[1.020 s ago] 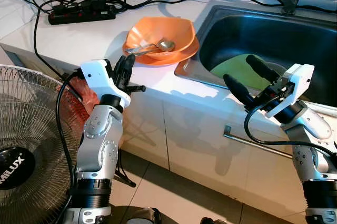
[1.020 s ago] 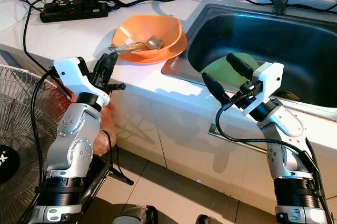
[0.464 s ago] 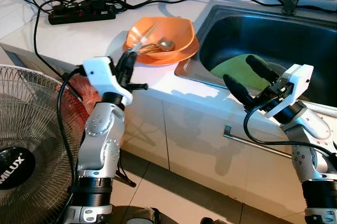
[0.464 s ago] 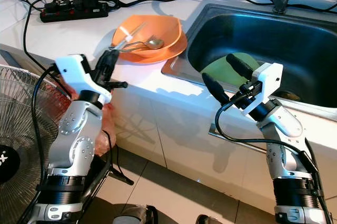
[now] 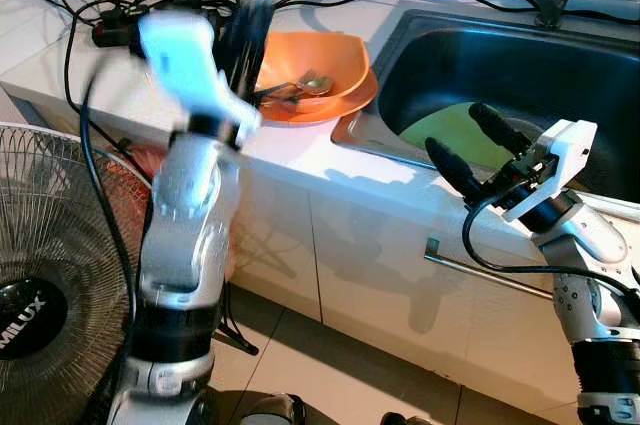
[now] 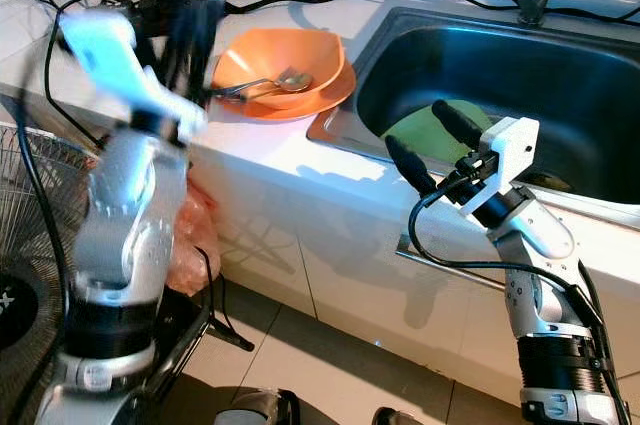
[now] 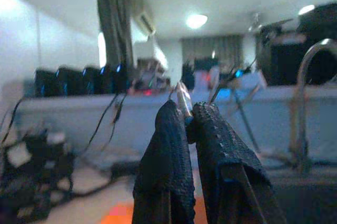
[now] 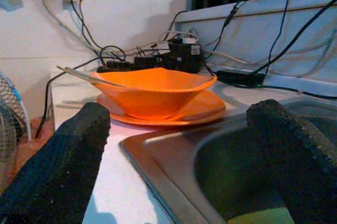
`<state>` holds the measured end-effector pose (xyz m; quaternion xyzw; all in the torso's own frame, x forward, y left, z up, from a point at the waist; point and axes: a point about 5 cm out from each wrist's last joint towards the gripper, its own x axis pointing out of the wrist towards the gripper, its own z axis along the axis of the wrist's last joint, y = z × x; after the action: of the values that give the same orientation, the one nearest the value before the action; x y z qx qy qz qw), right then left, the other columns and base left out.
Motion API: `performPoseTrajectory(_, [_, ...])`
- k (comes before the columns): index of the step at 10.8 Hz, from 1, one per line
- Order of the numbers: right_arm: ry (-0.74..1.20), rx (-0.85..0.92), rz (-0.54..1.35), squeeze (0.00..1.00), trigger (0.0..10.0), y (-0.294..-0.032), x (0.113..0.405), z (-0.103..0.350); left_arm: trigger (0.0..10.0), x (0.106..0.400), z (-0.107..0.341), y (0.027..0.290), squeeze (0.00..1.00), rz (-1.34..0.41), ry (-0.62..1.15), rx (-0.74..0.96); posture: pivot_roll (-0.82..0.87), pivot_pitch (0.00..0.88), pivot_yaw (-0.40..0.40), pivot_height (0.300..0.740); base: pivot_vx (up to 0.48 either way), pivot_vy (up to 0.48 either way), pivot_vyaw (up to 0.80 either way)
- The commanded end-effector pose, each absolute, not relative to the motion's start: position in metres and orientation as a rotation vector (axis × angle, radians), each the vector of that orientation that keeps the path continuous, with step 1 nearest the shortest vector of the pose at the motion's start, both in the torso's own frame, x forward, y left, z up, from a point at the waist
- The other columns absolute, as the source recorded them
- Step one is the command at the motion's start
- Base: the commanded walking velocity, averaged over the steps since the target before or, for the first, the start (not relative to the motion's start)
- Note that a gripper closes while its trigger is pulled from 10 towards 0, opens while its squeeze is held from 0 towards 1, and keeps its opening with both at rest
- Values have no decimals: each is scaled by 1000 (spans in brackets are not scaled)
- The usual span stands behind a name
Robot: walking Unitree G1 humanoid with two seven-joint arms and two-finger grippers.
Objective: Kitchen organization
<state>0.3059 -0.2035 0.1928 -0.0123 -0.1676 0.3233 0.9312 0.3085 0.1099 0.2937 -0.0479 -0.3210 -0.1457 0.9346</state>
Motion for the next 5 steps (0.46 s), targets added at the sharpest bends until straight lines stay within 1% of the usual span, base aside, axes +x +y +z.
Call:
performPoseTrajectory(1, [-357,-38,653,0,10000,-205,307,196,10000,306,303,103,0,-346,-679,-81,82,109,86,740,0,0,0])
performPoseTrajectory(2, [-358,-44,639,0,10000,-207,308,197,10000,306,306,93,0,-420,-668,-79,79,108,89,740,0,0,0])
performPoseTrajectory(3, [-353,-55,619,0,10000,-210,308,197,10000,308,302,77,0,-529,-631,-65,71,107,95,740,0,0,0])
performPoseTrajectory(5, [-352,-70,582,0,10000,-218,308,198,10000,316,289,55,0,-688,-548,-53,52,103,107,740,0,0,0])
